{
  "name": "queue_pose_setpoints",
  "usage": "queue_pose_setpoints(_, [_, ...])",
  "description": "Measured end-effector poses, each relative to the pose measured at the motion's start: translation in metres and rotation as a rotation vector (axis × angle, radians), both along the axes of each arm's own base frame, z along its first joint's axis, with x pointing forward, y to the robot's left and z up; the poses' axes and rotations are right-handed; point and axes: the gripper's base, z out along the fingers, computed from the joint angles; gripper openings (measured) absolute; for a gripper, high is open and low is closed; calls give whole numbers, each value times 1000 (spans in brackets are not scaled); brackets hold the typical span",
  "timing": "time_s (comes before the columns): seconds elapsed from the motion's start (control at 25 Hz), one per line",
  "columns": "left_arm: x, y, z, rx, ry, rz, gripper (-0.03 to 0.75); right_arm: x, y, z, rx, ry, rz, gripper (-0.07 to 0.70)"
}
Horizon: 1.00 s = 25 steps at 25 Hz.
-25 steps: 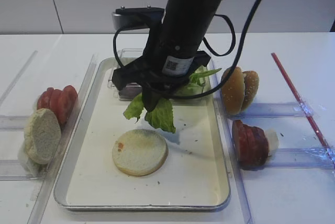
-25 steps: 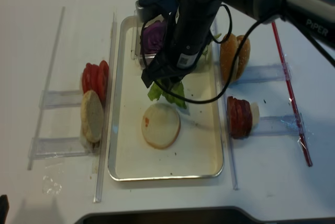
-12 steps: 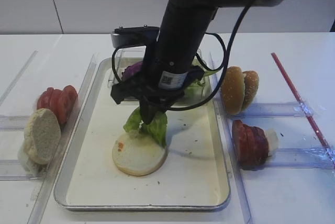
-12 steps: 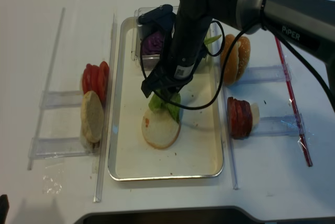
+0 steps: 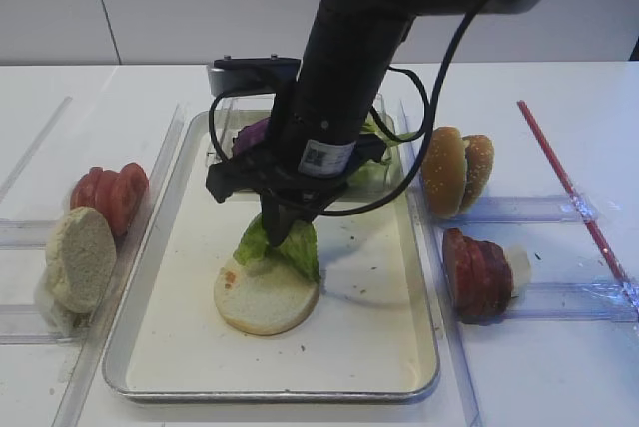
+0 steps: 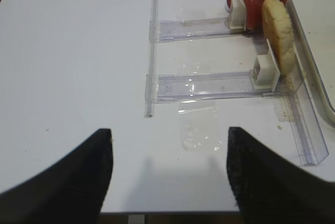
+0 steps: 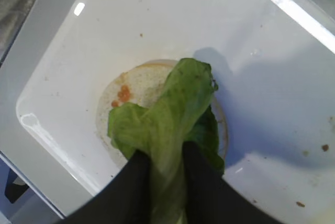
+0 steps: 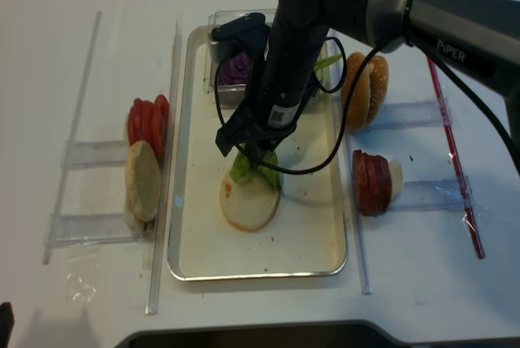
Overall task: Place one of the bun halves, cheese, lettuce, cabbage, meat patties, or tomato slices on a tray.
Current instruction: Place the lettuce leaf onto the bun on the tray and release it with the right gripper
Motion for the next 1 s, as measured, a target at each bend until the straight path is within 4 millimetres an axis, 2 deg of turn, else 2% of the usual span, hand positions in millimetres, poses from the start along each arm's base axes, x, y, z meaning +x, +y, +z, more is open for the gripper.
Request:
queue_pose_setpoints(0.12, [0, 0, 0, 0, 0, 0, 469, 0, 1, -3, 3, 12, -3, 231])
queue_pose_setpoints(0.36, [0, 0, 0, 0, 0, 0, 469, -1, 5, -6, 33, 54, -14, 395])
queue_pose_setpoints(0.44, [0, 0, 0, 0, 0, 0, 469, -4, 6, -5, 49, 76, 1, 421])
queue_pose_setpoints(0.68, [0, 0, 0, 0, 0, 0, 469, -8, 11, -2, 111, 116, 27, 436])
queue_pose_setpoints(1.0, [0, 0, 0, 0, 0, 0, 469, -6, 8, 4, 65, 99, 58, 436])
